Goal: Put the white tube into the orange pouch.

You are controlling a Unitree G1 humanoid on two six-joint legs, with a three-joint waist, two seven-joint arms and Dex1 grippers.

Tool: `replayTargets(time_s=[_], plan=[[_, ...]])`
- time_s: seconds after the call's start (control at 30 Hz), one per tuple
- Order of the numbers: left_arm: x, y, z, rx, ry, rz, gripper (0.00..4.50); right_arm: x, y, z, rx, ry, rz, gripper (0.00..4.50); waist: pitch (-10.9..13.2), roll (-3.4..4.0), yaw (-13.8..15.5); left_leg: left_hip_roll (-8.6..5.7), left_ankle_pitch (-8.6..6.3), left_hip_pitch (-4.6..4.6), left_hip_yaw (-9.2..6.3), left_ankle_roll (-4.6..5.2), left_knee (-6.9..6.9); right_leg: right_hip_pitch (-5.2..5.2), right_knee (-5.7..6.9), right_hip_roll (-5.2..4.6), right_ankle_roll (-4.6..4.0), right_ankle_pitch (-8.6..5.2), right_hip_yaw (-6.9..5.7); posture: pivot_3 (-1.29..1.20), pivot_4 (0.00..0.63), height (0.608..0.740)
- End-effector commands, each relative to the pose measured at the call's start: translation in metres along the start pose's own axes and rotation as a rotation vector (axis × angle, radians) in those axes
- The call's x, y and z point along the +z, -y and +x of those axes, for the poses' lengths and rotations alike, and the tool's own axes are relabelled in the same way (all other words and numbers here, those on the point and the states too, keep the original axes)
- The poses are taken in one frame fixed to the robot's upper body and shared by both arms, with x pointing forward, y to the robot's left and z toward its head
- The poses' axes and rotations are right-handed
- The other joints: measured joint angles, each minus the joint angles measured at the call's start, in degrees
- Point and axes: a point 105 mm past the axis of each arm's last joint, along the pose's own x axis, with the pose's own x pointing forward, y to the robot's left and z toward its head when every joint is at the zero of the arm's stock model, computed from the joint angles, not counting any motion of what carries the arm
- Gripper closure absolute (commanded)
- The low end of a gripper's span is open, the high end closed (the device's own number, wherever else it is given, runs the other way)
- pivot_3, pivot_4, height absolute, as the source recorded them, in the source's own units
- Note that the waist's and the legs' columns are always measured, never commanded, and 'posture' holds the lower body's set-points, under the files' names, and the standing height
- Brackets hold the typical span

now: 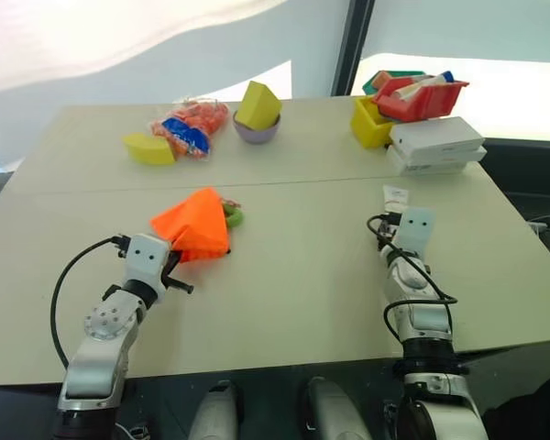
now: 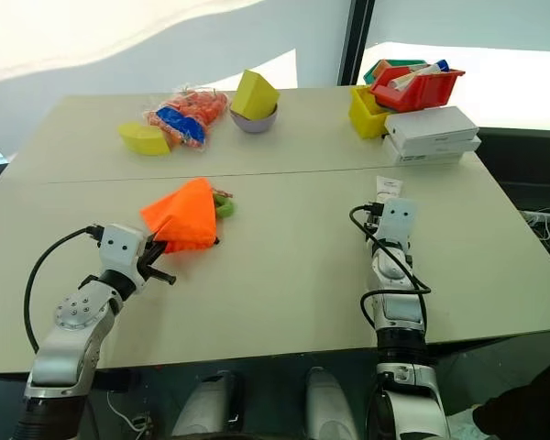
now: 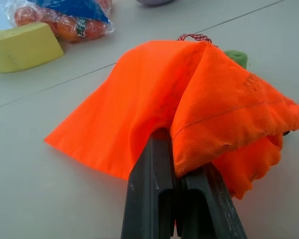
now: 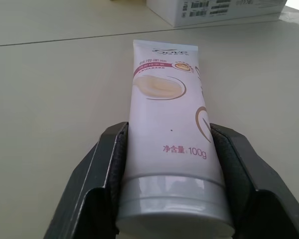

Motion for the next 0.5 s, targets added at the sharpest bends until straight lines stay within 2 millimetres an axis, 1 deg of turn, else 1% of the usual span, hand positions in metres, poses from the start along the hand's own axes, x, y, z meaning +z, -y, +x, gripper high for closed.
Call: replayTargets(time_s=[0.03, 0.1, 0.13, 0.17, 0.2, 0.27, 0.37, 0.43, 0.5], plan=[[0.012, -0.004, 0.002, 0.0, 0.052, 0.0, 4.5, 0.046, -0.04, -0.017, 0.306, 0.212, -0.058, 2.66, 0.03, 0.05, -0.06, 0.0, 0.0, -0.01, 0.01, 0.0, 0.0, 0.0, 0.0, 0.0, 0.0, 0.0, 0.0, 0.0, 0.15, 0.74], [0.014, -0.007, 0.003, 0.001, 0.055, -0.021, 4.5, 0.051, -0.072, -0.044, 0.601, 0.244, -0.092, 2.66, 0.04, 0.07, -0.05, 0.0, 0.0, 0.0, 0.01, 0.0, 0.0, -0.01, 0.0, 0.01, 0.01, 0.0, 0.0, 0.0, 0.15, 0.74], [0.015, -0.008, 0.003, -0.006, 0.055, -0.027, 4.5, 0.049, -0.083, -0.06, 0.744, 0.235, -0.103, 2.66, 0.04, 0.07, 0.0, 0.01, 0.0, -0.01, 0.0, 0.0, 0.0, -0.02, 0.0, 0.01, 0.02, -0.01, 0.0, 0.0, 0.15, 0.74], [0.017, -0.008, 0.004, -0.023, 0.057, -0.031, 4.5, 0.046, -0.093, -0.082, 0.915, 0.211, -0.113, 2.66, 0.04, 0.06, 0.02, 0.01, 0.0, 0.0, -0.02, 0.0, -0.02, -0.01, 0.0, 0.02, 0.03, -0.02, -0.01, 0.0, 0.15, 0.74], [0.018, -0.008, 0.004, -0.039, 0.057, -0.038, 4.5, 0.042, -0.099, -0.099, 1.045, 0.175, -0.109, 2.66, 0.04, 0.05, 0.07, 0.02, 0.0, 0.0, -0.06, 0.01, -0.02, 0.0, 0.0, 0.04, 0.04, -0.03, -0.03, 0.0, 0.15, 0.74], [0.021, -0.009, 0.005, -0.075, 0.057, -0.056, 4.5, 0.035, -0.109, -0.126, 1.239, 0.114, -0.119, 2.66, 0.04, 0.05, 0.19, 0.02, -0.01, 0.0, -0.09, 0.01, -0.04, 0.02, 0.0, 0.03, 0.06, -0.05, -0.05, 0.0, 0.15, 0.74], [0.023, -0.01, 0.004, -0.128, 0.047, -0.093, 4.5, 0.029, -0.122, -0.145, 1.395, 0.058, -0.133, 2.66, 0.06, 0.01, 0.22, 0.01, -0.01, -0.01, -0.08, 0.0, 0.06, 0.03, -0.01, 0.0, 0.06, -0.06, -0.05, 0.0, 0.15, 0.74], [0.025, -0.013, 0.004, -0.161, 0.045, -0.139, 4.5, 0.026, -0.133, -0.15, 1.445, 0.045, -0.132, 2.66, 0.06, 0.0, 0.14, 0.01, -0.01, 0.0, -0.08, 0.0, 0.11, 0.03, -0.02, 0.0, 0.14, -0.11, -0.06, 0.0, 0.15, 0.74], [0.029, -0.016, 0.004, -0.2, 0.04, -0.182, 4.5, 0.025, -0.143, -0.15, 1.469, 0.046, -0.145, 2.66, 0.06, 0.0, 0.13, 0.02, -0.01, 0.0, -0.08, -0.01, 0.11, 0.0, -0.02, -0.01, 0.11, -0.09, -0.06, 0.0, 0.15, 0.74]])
